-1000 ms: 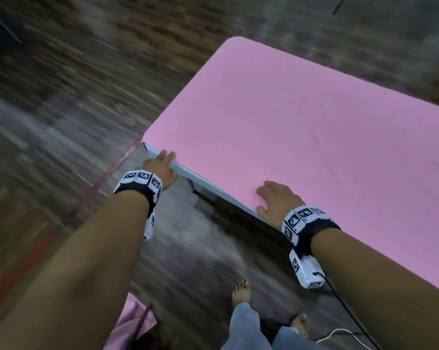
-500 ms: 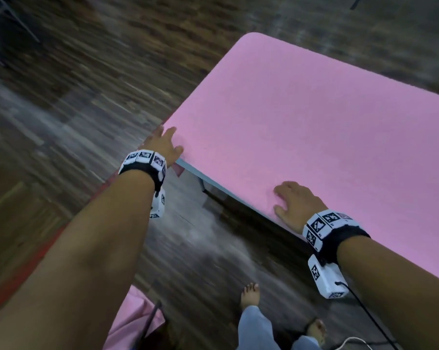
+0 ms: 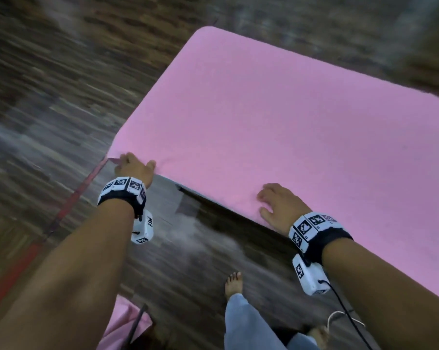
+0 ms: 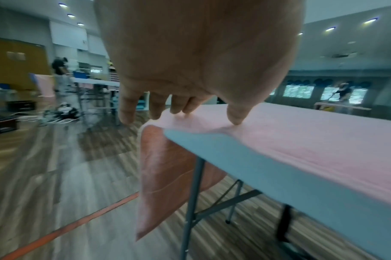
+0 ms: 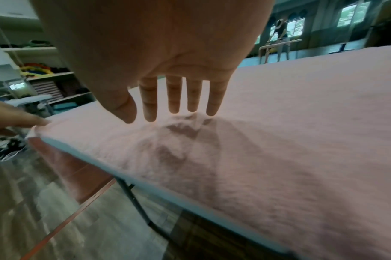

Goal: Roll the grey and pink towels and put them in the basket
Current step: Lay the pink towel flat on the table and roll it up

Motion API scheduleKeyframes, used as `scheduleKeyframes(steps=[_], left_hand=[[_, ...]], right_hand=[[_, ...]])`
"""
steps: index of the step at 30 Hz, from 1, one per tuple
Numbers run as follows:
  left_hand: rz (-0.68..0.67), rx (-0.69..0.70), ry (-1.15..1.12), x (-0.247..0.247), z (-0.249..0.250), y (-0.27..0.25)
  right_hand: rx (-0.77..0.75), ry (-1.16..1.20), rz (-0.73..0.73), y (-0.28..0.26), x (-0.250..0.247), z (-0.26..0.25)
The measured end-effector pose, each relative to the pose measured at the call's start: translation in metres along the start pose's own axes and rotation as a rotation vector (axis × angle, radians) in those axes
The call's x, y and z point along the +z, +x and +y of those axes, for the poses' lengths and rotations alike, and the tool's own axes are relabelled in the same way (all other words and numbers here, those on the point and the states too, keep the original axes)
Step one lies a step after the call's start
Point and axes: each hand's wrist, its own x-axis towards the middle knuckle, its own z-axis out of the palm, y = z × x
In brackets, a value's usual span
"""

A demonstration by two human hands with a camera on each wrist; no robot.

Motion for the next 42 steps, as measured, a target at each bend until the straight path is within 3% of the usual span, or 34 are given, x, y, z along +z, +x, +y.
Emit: scheduleKeyframes(steps=[4, 7, 13, 17, 22, 25, 33, 42], left_hand=[[0.096, 0.215, 0.018, 0.022, 0.067, -0.036], [0.096, 0.491, 0.04, 0.054, 0.14, -0.089], [-0.077, 1.061, 0.196, 0.143, 0.298, -0.25], [-0.208, 1.267, 0.333, 0.212, 0.379, -0.359], [-0.219, 1.298, 0.426, 0.281, 0.447, -0.456], [-0.191, 1.205, 0.473, 0.313, 0.46, -0.486], [-0.171, 1.046, 0.457, 0.333, 0.461, -0.505], [-0.11, 0.896, 0.44, 0.343, 0.484, -0.519]], right_hand=[[0.144, 0.055, 0.091, -0.045, -0.018, 0.064], [0.304, 0.066, 0.148, -0.096, -0.033, 0.13], [0.598, 0.121, 0.251, -0.217, -0.045, 0.261], [0.668, 0.126, 0.275, -0.284, -0.043, 0.337], [0.601, 0.121, 0.21, -0.335, -0.043, 0.413], [0.503, 0.076, 0.139, -0.348, -0.043, 0.446], [0.266, 0.007, 0.052, -0.335, -0.055, 0.49], [0.1, -0.137, -0.048, -0.294, -0.086, 0.532]])
